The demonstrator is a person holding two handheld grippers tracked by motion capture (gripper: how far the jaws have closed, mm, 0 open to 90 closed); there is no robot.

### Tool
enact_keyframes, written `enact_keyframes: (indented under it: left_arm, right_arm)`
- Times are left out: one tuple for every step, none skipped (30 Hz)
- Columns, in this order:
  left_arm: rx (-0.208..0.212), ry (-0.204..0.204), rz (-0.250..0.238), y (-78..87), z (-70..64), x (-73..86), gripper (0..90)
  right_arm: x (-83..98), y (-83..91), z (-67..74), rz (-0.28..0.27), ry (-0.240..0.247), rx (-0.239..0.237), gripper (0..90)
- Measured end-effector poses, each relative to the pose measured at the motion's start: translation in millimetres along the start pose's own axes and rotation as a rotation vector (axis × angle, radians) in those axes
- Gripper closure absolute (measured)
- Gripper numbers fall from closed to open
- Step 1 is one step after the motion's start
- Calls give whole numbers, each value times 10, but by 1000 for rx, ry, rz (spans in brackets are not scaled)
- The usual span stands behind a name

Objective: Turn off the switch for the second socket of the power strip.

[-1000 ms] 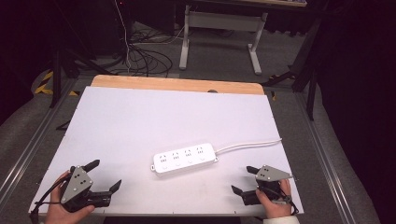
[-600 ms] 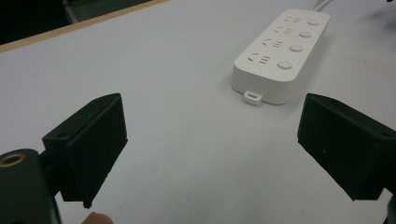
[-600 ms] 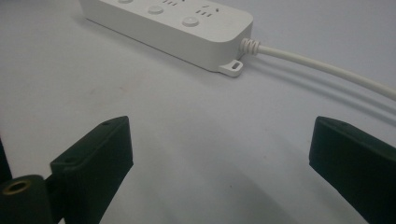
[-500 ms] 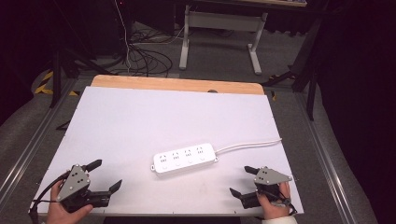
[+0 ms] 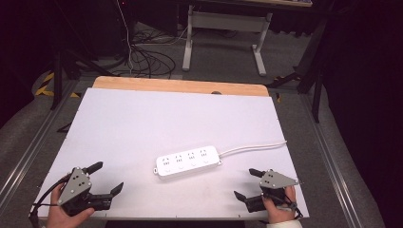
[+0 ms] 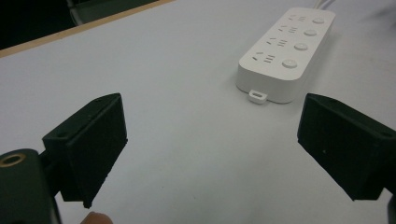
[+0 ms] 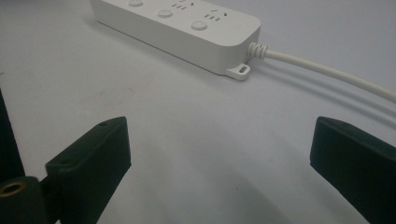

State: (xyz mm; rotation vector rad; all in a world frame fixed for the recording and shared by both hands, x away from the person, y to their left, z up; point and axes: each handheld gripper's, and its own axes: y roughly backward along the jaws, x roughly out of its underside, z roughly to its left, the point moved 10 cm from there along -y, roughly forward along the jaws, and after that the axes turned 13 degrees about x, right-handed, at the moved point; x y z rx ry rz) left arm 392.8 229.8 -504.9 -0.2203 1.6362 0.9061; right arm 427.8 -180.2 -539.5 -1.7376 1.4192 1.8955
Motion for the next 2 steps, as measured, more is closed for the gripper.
enact_keyframes:
  left_arm:
    - [-1, 1, 1, 0, 2, 1, 88]
    - [0, 0, 2, -2, 5, 3, 87]
  right_arm:
    - [-1, 1, -1, 0, -1, 1, 55]
    - [-2, 2, -1, -2, -3, 0, 55]
